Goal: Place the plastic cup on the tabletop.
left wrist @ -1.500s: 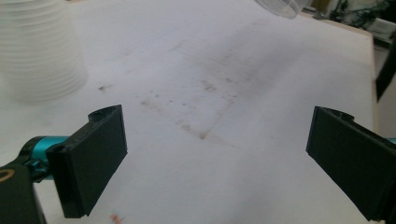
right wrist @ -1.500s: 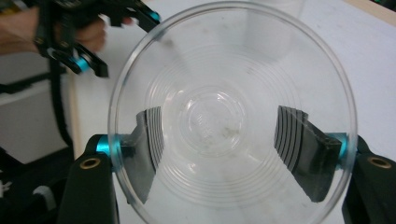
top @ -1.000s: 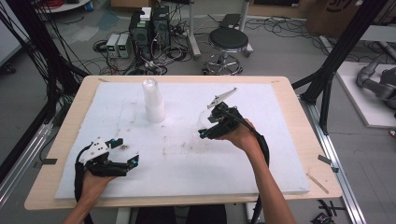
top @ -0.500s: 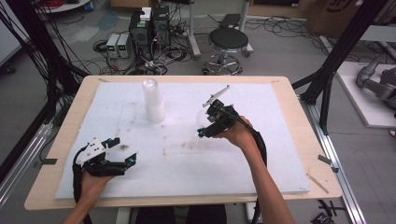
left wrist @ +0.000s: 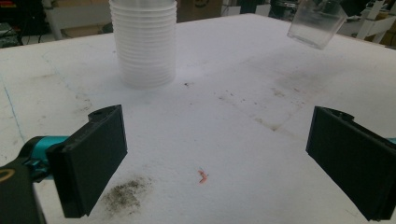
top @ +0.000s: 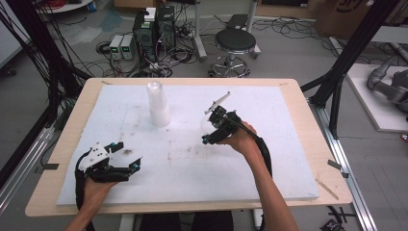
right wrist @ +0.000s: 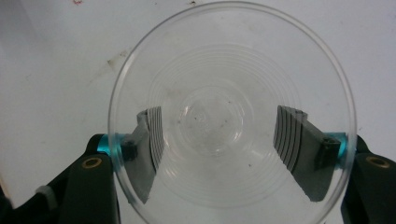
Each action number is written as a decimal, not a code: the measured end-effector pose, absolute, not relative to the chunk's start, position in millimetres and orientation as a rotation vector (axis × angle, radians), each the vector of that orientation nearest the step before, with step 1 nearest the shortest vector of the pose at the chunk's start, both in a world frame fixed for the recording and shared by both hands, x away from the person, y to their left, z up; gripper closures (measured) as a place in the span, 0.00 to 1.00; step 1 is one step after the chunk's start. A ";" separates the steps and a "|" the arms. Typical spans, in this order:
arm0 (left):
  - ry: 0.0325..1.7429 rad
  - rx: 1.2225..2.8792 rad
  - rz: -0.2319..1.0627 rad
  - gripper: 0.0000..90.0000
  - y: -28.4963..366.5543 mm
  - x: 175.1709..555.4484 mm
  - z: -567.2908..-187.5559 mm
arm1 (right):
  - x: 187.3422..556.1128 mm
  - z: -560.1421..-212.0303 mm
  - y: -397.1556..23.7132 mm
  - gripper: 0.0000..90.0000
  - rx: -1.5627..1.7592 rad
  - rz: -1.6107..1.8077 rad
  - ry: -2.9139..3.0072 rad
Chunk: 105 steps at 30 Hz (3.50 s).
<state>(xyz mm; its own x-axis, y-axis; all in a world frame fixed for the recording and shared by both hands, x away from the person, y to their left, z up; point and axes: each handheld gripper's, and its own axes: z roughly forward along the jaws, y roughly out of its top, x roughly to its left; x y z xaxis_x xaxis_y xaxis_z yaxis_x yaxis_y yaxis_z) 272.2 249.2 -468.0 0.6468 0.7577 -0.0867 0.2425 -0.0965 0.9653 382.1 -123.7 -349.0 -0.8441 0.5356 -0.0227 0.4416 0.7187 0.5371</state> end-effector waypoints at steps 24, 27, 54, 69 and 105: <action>0.820 1.680 0.542 0.06 246.1 271.6 -467.7 | 387.8 -388.5 -99.4 0.37 0.781 0.624 2.800; 0.820 1.679 0.542 0.06 246.3 271.6 -467.7 | 388.1 -391.0 -98.5 0.37 0.784 0.634 2.789; 0.828 1.659 0.551 0.06 247.9 270.7 -468.1 | 370.1 -411.4 -120.5 0.18 0.822 0.839 2.662; 0.846 1.632 0.556 0.06 249.3 269.9 -468.4 | 310.9 -425.3 -202.3 0.18 0.886 1.215 2.360; 0.854 1.629 0.584 0.06 248.5 268.4 -468.8 | 300.8 -452.5 -244.5 0.18 1.017 1.284 2.078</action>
<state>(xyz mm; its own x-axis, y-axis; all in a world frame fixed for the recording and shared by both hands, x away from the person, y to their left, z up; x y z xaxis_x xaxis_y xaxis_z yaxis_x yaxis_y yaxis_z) 268.4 248.5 -468.8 0.6119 0.7879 -0.0693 0.2213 -0.0864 0.9714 300.8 -244.5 -452.5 -0.6021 0.7981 -0.0232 0.3365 0.2801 0.8991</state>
